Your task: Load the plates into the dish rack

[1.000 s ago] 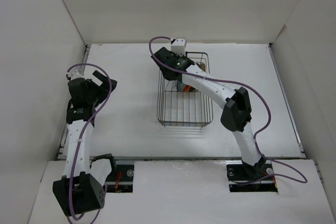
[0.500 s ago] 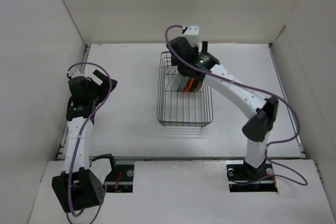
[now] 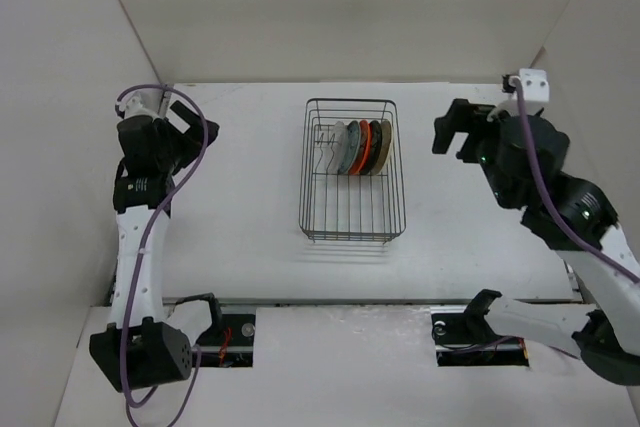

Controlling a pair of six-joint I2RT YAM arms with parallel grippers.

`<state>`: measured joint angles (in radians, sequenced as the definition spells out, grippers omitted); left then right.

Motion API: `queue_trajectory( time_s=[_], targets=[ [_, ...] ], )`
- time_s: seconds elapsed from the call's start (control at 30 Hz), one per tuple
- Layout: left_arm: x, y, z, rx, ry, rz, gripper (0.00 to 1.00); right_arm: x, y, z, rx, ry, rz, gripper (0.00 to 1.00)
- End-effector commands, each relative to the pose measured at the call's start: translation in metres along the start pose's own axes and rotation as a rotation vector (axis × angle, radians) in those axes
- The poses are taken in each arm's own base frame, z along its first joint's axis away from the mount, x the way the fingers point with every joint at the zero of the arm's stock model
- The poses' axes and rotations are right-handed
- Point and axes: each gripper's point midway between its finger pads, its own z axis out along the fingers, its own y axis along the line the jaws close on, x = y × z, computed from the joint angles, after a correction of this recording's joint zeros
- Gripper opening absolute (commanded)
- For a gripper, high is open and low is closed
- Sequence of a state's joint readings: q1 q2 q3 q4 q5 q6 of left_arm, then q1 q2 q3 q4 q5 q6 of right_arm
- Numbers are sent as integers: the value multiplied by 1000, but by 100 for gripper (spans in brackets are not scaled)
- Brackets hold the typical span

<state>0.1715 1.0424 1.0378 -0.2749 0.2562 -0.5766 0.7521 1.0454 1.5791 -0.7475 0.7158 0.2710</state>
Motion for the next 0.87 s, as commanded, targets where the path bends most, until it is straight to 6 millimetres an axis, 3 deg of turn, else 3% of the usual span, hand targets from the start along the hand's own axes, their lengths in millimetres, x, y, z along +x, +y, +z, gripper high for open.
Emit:
queue_trajectory(
  time_s=[0.0,0.13,0.23,0.3,0.43,0.83],
  targets=[
    [-20,-22,-14,12,-57,70,100,9,-24,-35,-61,8,-16,99],
    [-17,-9,-17,-47,-84,97,100,10,-69,-70,7,-20,24,99],
    [-16,-11,-18,-31,-88,108,100,12,-101,-92,74,-34,41,99],
    [-20,-18,-22,-15,-89,110,100,13,-111,-101,87,-37,48,99],
    [-24,-24,-28,2,-97,112,100,14,-123,-112,92,-52,78,99],
    [-21,-23,-32,2,-98,112,100,18,-126,-111,116,-44,73,99]
  ],
)
